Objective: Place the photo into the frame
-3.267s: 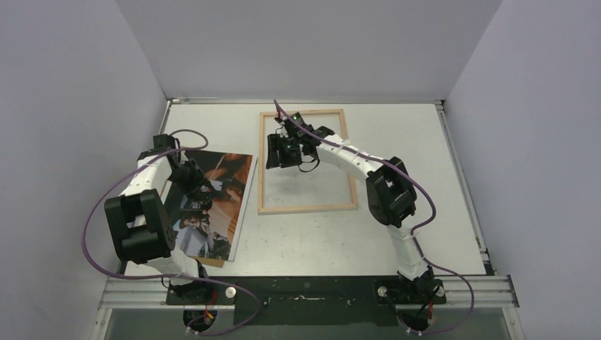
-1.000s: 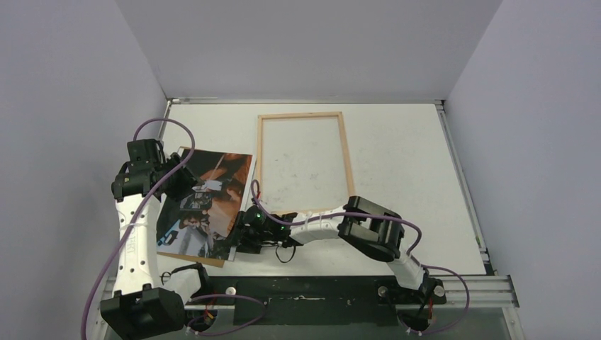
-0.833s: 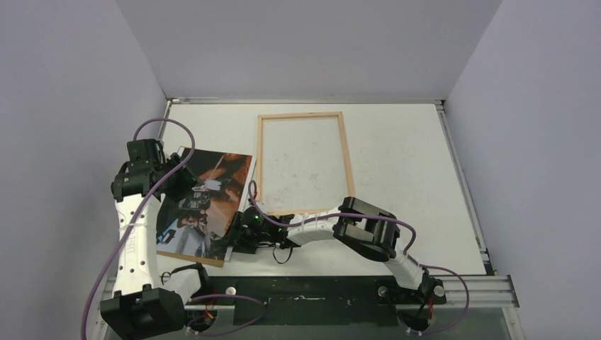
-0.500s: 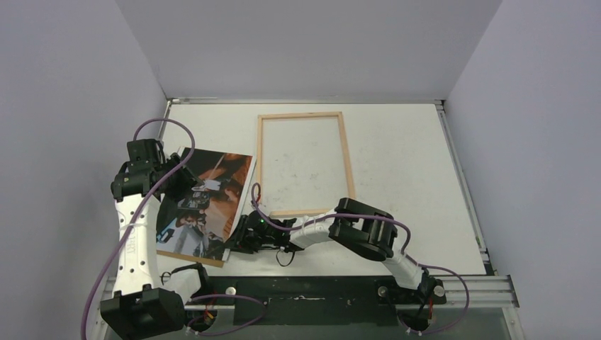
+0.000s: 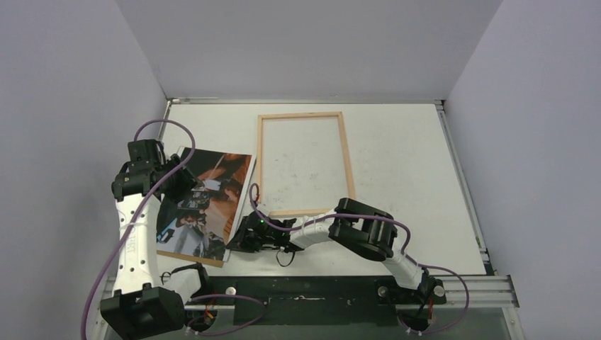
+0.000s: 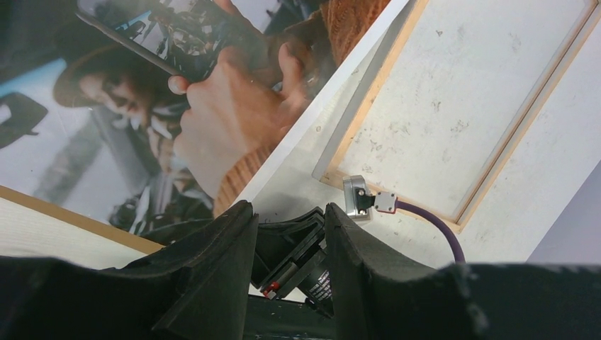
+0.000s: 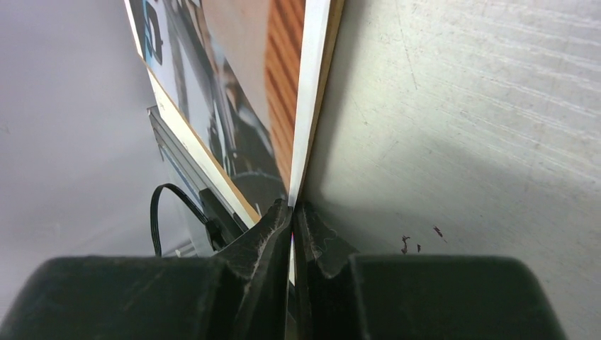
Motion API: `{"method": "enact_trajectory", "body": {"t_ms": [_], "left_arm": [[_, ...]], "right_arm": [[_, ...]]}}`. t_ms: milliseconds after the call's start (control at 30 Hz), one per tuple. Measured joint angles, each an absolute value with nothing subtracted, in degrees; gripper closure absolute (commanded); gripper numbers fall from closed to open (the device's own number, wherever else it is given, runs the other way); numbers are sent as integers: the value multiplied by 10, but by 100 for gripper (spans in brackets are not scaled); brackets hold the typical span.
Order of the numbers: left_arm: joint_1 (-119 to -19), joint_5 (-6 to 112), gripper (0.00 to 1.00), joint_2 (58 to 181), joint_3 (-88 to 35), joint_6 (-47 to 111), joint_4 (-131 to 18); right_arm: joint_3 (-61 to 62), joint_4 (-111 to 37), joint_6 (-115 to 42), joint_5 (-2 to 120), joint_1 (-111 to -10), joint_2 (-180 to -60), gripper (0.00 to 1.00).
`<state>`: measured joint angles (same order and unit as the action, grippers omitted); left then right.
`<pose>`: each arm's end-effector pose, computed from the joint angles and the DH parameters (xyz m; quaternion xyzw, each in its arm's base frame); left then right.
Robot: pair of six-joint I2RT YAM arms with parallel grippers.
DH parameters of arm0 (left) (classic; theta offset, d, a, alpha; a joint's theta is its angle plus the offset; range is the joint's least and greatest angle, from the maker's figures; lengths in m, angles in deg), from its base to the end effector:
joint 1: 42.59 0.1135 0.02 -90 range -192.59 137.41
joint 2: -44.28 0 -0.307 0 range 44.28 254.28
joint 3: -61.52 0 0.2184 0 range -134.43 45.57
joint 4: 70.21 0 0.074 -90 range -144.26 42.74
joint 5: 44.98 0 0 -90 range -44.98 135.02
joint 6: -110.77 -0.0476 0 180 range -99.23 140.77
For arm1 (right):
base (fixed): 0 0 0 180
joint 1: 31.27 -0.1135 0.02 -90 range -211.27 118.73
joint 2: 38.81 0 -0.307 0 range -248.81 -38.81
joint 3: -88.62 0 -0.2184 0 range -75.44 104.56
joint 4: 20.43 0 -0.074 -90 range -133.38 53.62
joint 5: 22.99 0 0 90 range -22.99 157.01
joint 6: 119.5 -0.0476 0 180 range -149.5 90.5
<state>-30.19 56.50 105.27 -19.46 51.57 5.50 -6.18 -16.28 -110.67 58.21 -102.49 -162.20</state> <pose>0.1430 0.0217 0.3570 -0.3226 0.8949 -0.1412 0.2742 0.1415 0.4387 0.1670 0.0405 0.8803 0.4704 0.0458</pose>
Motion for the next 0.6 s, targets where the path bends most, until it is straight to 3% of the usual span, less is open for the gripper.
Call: {"method": "enact_trajectory", "body": {"t_ms": [233,600], "left_arm": [[-302,563,60,1059,-184,516,55],[-302,572,53,1071,-184,516,55]], "right_arm": [[-62,-173,-1097,582,-1025,-1619,89],[-59,-257,-1054,591,-1025,-1585,98]]}}
